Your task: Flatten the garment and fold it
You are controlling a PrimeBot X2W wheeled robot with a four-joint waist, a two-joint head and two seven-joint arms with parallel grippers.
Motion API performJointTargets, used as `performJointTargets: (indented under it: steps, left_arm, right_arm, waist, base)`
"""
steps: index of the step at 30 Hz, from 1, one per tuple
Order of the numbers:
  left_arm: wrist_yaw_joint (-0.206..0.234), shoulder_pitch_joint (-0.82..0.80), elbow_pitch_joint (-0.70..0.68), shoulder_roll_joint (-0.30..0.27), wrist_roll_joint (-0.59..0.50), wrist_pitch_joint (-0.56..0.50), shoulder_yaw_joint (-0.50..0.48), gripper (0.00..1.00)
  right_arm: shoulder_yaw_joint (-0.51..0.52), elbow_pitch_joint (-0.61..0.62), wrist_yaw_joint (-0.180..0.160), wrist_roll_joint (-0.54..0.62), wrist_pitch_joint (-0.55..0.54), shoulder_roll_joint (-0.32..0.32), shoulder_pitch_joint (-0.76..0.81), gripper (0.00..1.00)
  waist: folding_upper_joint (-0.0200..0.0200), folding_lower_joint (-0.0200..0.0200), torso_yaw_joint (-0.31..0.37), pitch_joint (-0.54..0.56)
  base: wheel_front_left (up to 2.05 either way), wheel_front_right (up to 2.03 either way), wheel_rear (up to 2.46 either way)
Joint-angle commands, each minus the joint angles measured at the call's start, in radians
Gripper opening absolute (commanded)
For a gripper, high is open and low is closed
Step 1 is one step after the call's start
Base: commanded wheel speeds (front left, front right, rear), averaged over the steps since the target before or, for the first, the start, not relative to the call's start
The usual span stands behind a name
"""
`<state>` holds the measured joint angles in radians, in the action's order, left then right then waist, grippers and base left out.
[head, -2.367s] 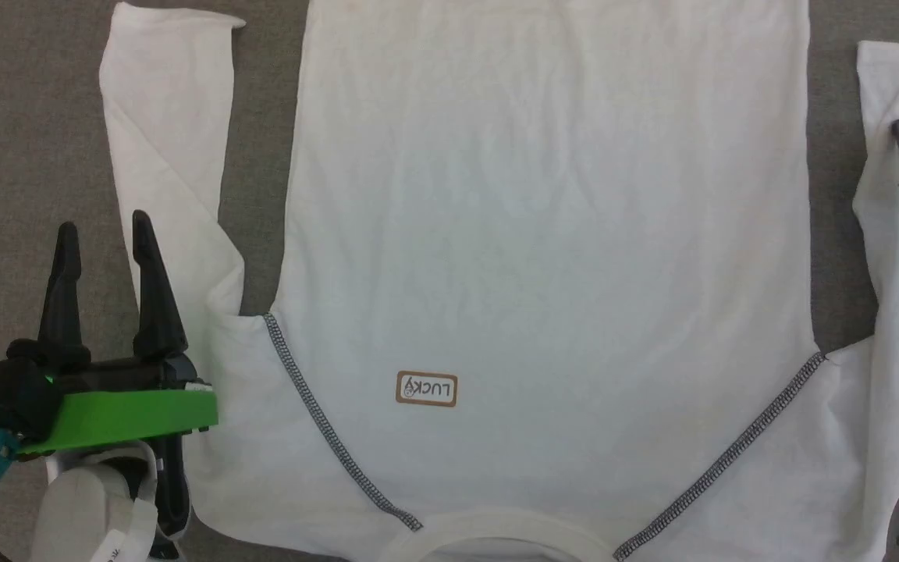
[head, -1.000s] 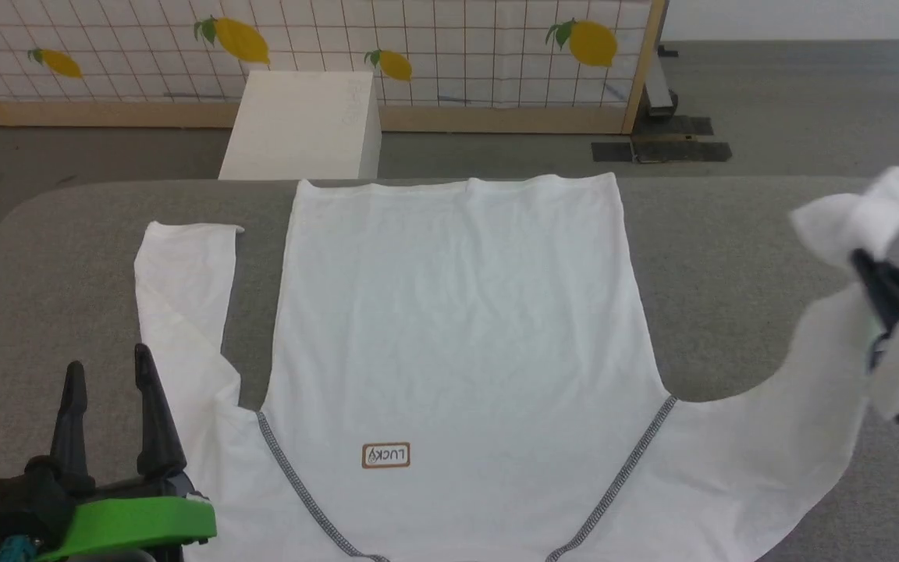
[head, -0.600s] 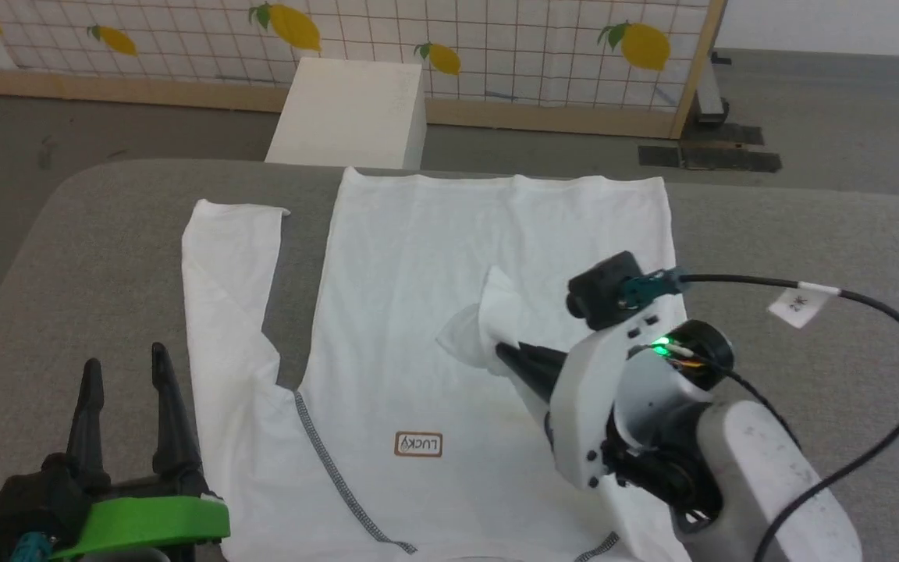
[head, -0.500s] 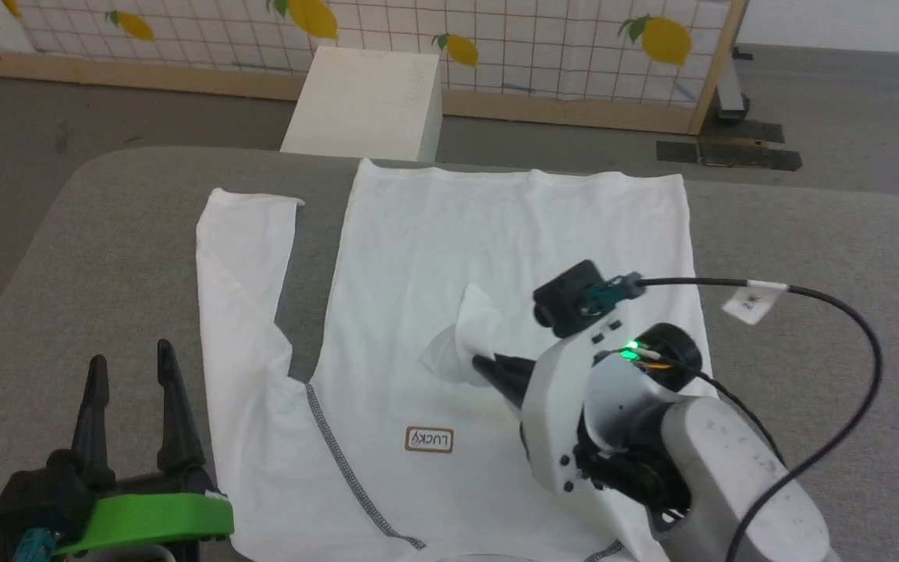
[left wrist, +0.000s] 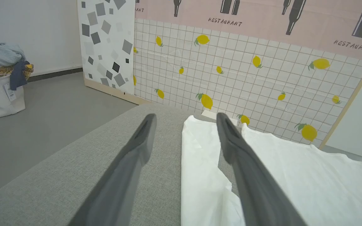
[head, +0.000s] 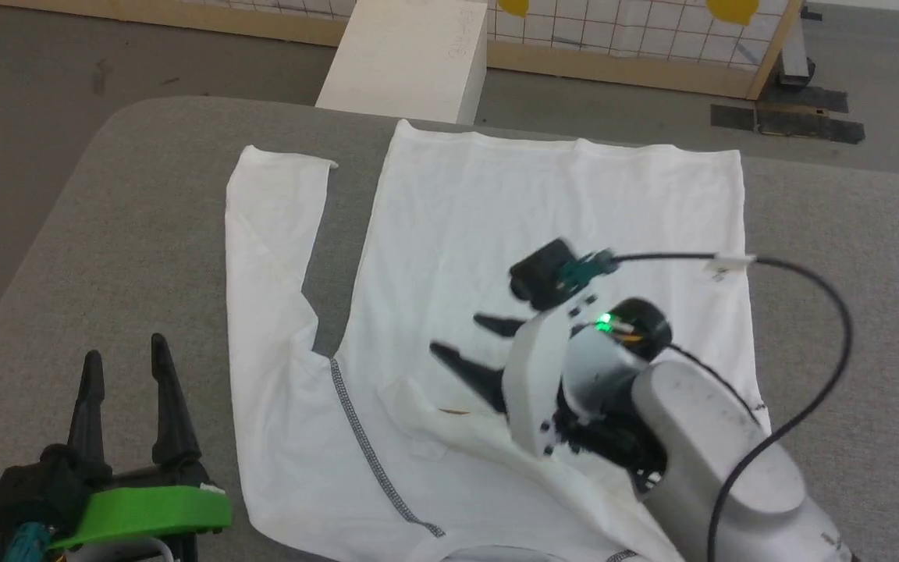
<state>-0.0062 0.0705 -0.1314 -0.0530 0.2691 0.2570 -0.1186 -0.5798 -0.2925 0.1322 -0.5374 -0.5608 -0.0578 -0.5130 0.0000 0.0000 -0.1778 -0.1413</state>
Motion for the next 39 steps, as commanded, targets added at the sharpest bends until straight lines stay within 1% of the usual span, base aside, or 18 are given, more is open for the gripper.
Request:
performJointTargets:
  steps: [1,3,6,9,10,13,17,19,22,25,28,32,35,39]
  left_arm:
    - [0.004,-0.018,0.004,0.003,-0.011,0.005,-0.005,1.0]
    - [0.002,-0.018,0.011,0.003,-0.021,0.005,-0.009,1.0]
    - [0.0,-0.022,0.027,-0.003,-0.039,0.005,-0.01,1.0]
    - [-0.001,-0.025,0.04,-0.006,-0.05,0.005,-0.013,1.0]
    - [0.0,-0.026,0.045,-0.007,-0.053,0.005,-0.014,1.0]
    - [0.0,-0.028,0.062,-0.01,-0.061,0.005,-0.012,1.0]
    - [0.001,-0.036,0.089,-0.015,-0.066,0.005,-0.008,1.0]
    - [0.003,-0.042,0.101,-0.016,-0.067,0.002,-0.005,1.0]
    - [0.003,-0.06,0.121,-0.021,-0.068,-0.007,0.002,1.0]
    - [-0.005,-0.094,0.148,-0.034,-0.066,-0.022,0.008,1.0]
    - [-0.019,-0.153,0.184,-0.057,-0.057,-0.05,0.011,1.0]
    - [-0.058,-0.294,0.259,-0.111,-0.037,-0.11,0.021,1.0]
    - [-0.086,-0.441,0.339,-0.165,-0.008,-0.192,0.031,1.0]
    - [-0.103,-0.652,0.448,-0.238,0.04,-0.32,0.028,1.0]
  right_arm:
    - [0.043,0.028,-0.002,-0.012,0.038,-0.016,-0.017,1.0]
    - [0.118,0.072,-0.002,-0.004,0.099,-0.038,-0.018,1.0]
    - [0.259,0.134,-0.002,0.041,0.191,-0.079,0.008,1.0]
    - [0.401,0.184,-0.002,0.093,0.278,-0.094,0.058,1.0]
    - [0.45,0.203,-0.002,0.122,0.315,-0.097,0.079,1.0]
    - [0.558,0.249,-0.002,0.217,0.416,-0.102,0.148,1.0]
    - [0.669,0.297,-0.002,0.333,0.551,-0.077,0.266,1.0]
    - [0.709,0.309,-0.002,0.373,0.602,-0.06,0.322,1.0]
    - [0.768,0.318,-0.002,0.393,0.657,-0.024,0.391,1.0]
    - [0.804,0.322,-0.002,0.398,0.684,-0.002,0.449,1.0]
    - [0.821,0.329,-0.002,0.384,0.695,0.005,0.479,1.0]
    - [0.838,0.352,-0.002,0.354,0.703,0.007,0.485,1.0]
    - [0.84,0.379,-0.002,0.343,0.698,0.007,0.469,1.0]
    - [0.829,0.421,-0.002,0.345,0.683,0.007,0.425,1.0]
  waist:
    - [0.0,0.0,0.019,0.004]
    - [0.0,0.0,0.037,0.011]
    - [0.0,0.0,0.065,0.024]
    - [0.0,0.0,0.092,0.037]
    - [0.0,0.0,0.101,0.041]
    - [0.0,0.0,0.122,0.051]
    - [0.0,0.0,0.145,0.059]
    - [0.0,0.0,0.152,0.059]
    - [0.0,0.0,0.157,0.056]
    - [0.0,0.0,0.158,0.046]
    - [0.0,0.0,0.153,0.026]
    - [0.0,0.0,0.137,-0.028]
    - [0.0,0.0,0.127,-0.092]
    - [0.0,0.0,0.126,-0.185]
  base:
    - [0.0,0.0,0.0]
    - [0.0,0.0,0.0]
    - [0.0,0.0,0.0]
    - [0.0,0.0,0.0]
    - [0.0,0.0,0.0]
    - [0.0,0.0,0.0]
    - [0.0,0.0,0.0]
    - [0.0,0.0,0.0]
    - [0.0,0.0,0.0]
    - [0.0,0.0,0.0]
    - [0.0,0.0,0.0]
    - [0.0,0.0,0.0]
    - [0.0,0.0,0.0]
    - [0.0,0.0,0.0]
